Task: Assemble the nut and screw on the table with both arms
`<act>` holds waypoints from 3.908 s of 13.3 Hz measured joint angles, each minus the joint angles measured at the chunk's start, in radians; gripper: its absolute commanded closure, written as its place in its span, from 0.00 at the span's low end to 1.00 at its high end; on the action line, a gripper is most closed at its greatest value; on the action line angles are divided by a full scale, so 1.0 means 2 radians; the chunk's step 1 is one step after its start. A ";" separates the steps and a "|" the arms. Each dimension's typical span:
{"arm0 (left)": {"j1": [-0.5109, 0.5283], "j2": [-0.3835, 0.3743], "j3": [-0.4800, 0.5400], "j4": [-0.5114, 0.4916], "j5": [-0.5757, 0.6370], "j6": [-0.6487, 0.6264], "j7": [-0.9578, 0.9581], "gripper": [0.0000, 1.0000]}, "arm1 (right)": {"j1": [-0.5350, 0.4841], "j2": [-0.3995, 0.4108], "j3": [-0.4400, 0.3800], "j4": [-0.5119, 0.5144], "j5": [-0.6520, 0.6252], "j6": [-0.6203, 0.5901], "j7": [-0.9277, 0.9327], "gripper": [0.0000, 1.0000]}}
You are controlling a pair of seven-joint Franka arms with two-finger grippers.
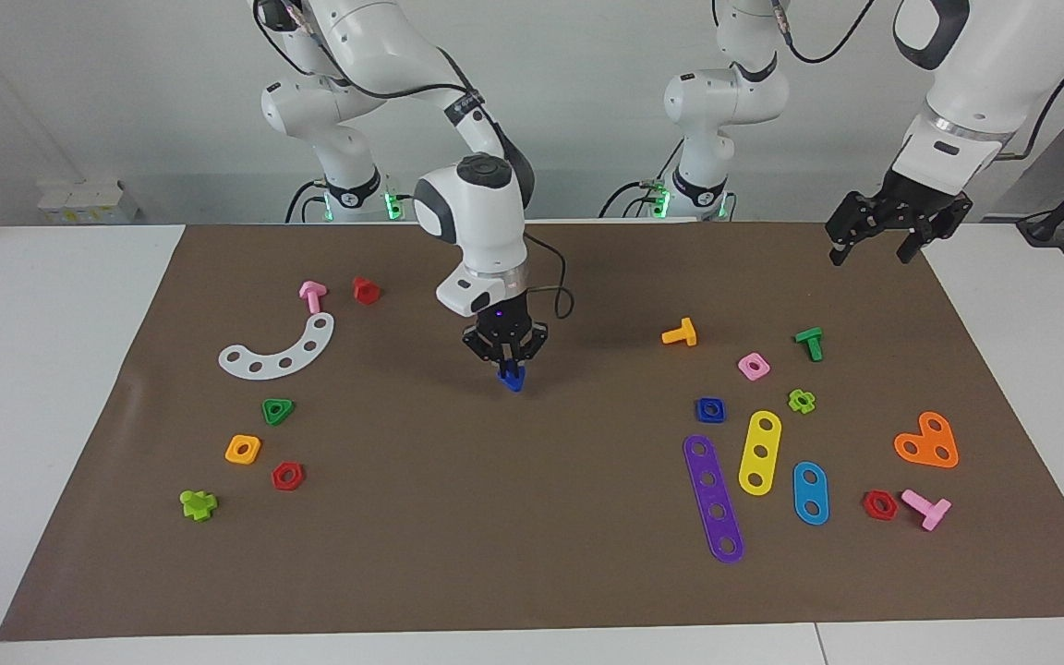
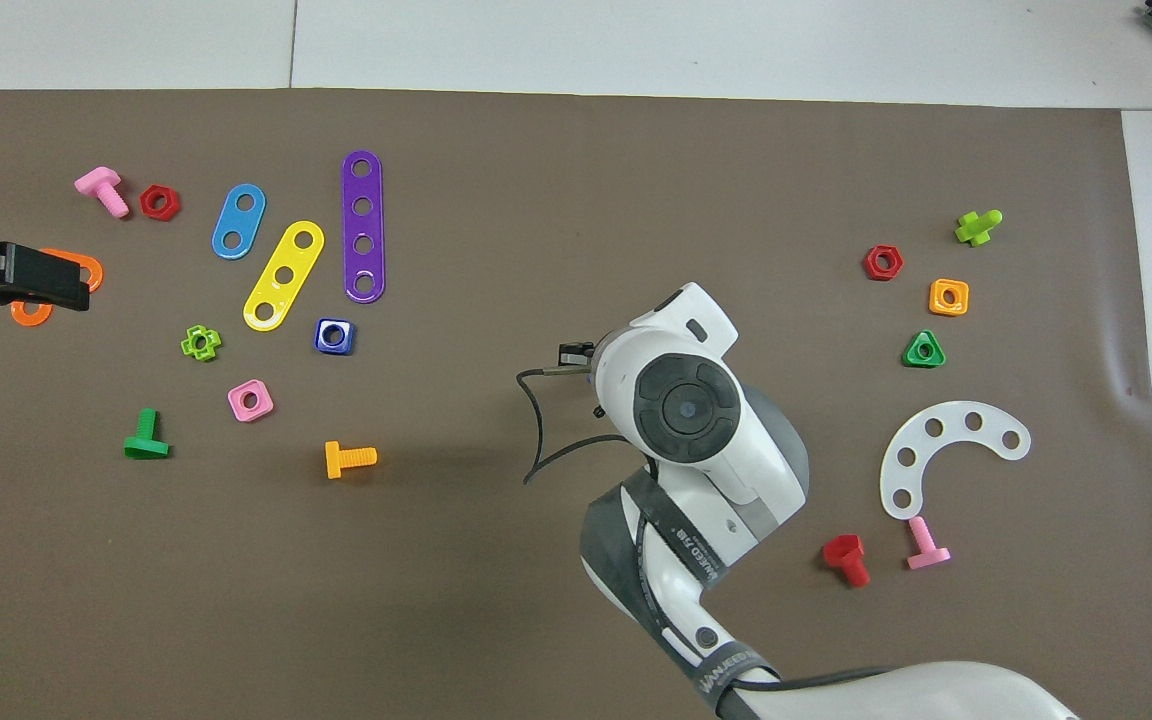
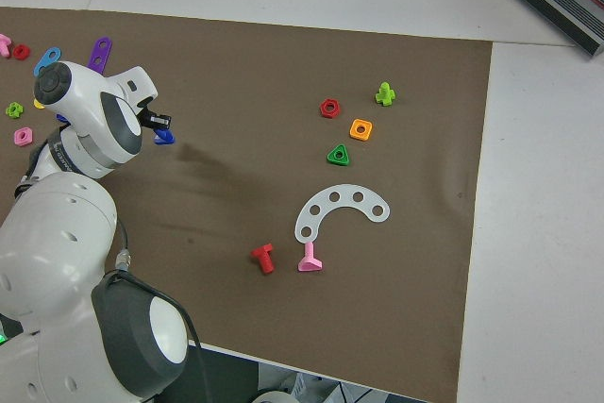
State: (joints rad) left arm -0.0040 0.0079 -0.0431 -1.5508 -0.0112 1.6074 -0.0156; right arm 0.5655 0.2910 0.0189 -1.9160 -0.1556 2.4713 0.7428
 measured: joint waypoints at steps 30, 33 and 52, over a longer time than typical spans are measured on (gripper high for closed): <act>-0.011 0.002 -0.009 -0.047 -0.001 0.054 0.000 0.00 | -0.242 -0.157 -0.008 0.077 0.041 -0.285 -0.231 0.00; -0.035 0.044 -0.010 -0.082 -0.001 0.138 0.000 0.00 | -0.268 -0.151 -0.008 0.125 0.064 -0.340 -0.296 0.00; -0.094 0.180 -0.011 -0.202 -0.001 0.374 0.033 0.34 | -0.271 -0.135 -0.001 0.160 0.068 -0.439 -0.307 0.00</act>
State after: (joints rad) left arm -0.1923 0.3683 -0.0657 -1.9556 -0.0137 2.3554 0.0500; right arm 0.0232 0.0212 0.0160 -1.5968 -0.0199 1.5924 0.1289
